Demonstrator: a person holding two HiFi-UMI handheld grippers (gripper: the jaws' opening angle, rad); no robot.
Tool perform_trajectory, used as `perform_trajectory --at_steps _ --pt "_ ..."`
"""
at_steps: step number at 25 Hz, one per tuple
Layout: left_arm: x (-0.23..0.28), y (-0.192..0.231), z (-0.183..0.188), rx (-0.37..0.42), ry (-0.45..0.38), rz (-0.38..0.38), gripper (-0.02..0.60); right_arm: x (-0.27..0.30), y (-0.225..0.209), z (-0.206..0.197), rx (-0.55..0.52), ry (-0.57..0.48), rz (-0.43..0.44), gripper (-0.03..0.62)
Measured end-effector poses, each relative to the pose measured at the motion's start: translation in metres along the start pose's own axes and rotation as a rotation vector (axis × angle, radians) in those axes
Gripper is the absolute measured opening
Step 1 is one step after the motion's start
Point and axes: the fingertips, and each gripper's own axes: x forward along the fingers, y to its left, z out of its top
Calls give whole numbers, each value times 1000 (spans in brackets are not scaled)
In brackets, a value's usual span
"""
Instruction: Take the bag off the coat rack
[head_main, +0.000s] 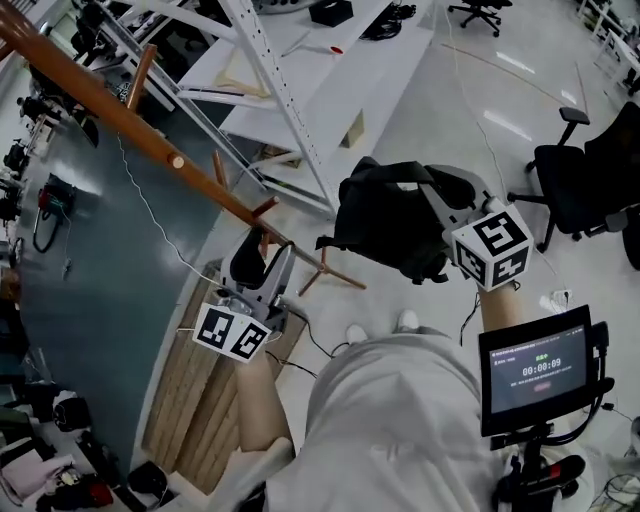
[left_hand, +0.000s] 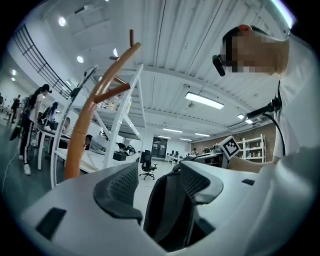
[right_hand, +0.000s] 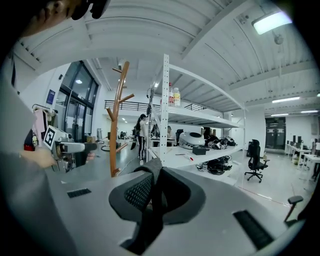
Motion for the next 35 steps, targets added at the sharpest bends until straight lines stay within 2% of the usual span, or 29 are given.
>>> perform_trajectory --at_steps 3,6,9,12,14,15,16,19,21,24,28,35 --pt "34 -28 -18 94 85 -91 265 -13 -2 -6 7 7 -21 43" --pt "74 -62 -30 246 155 -200 265 -24 0 -12 0 16 -35 44" --pt "118 -105 -38 413 195 -343 265 -35 3 -18 -20 33 -45 43" --pt "150 -144 -45 507 223 -485 265 -43 15 -21 -55 47 -13 43" --pt "164 -161 -56 518 270 -558 251 -48 24 -21 -88 55 14 43" --pt "168 -167 -62 512 293 -574 141 -50 26 -22 -100 61 17 43" --pt "170 -171 -66 503 311 -570 96 -52 27 -24 -104 67 13 43" --pt "172 -180 -76 484 344 -511 47 -61 21 -35 -89 90 -18 43" --pt "174 -184 -80 457 360 -483 35 -65 17 -43 -91 112 -53 43" --pt "173 -191 -90 408 403 -487 32 -70 15 -55 -104 143 -95 43" --pt "173 -200 -101 364 433 -492 32 -78 13 -66 -126 172 -105 43" --pt "176 -219 -98 371 413 -534 32 -94 8 -66 -143 157 -131 43"
